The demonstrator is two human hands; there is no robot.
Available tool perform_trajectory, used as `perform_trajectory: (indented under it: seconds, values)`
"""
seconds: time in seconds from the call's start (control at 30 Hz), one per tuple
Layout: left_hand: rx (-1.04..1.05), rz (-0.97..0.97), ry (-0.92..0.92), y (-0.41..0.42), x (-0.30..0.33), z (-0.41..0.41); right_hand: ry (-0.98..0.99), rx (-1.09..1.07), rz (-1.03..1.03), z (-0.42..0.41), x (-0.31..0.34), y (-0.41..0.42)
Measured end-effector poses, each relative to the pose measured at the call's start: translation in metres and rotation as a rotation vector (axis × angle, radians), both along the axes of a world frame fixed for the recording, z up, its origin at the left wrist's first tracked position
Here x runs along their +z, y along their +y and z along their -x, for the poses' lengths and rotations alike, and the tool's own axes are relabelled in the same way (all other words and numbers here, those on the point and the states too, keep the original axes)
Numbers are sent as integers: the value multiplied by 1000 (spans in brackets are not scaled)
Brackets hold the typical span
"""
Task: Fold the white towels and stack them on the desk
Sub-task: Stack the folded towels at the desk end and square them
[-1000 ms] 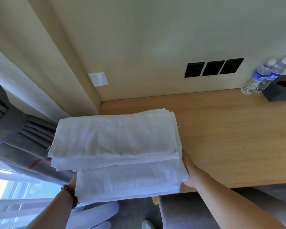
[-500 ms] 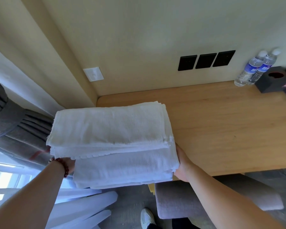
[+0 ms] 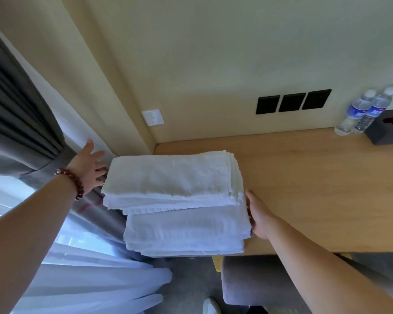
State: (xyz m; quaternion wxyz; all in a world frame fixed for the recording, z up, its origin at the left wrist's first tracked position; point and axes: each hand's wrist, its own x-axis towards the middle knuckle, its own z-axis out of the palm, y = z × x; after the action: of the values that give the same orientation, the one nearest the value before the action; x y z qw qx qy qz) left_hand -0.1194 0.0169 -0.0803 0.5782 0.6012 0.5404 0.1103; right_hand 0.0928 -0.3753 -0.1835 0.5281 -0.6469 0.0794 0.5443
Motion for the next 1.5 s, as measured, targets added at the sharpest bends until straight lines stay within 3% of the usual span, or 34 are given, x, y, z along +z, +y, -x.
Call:
perform_trajectory:
  seconds: [0.07, 0.1, 0.17, 0.3, 0.43, 0.53, 0.73, 1.03, 1.27, 1.5]
  values:
    - [-128, -83, 80, -32, 22, -10, -103, 14, 81, -7, 19, 10]
    - [-175, -198, 206, -45, 35, -12, -172, 17, 114, -11, 28, 15]
    - [-347, -454, 445, -56, 16, -16, -345, 30, 167, -19, 47, 26]
    - [-607, -855, 719, -80, -11, -22, -796, 165, 196, -21, 67, 51]
    - [-660, -1019, 857, -102, -22, -25, -1311, 504, 223, 1, 72, 78]
    - [-646, -983, 859, -94, -20, -18, -1492, 720, 289, 15, 69, 86]
    - [-606, -925, 863, -91, -24, -4, -1430, 867, 408, 0, 56, 73]
    - [-750, -1183, 1033, -87, 0, -9, -1231, 1057, 488, -17, 90, 84]
    - [-942, -1188, 906, -105, 30, -30, -1190, 1144, 581, -24, 111, 109]
    - [-945, -1213, 853, -115, 43, -39, -1297, 1187, 676, -1, 140, 108]
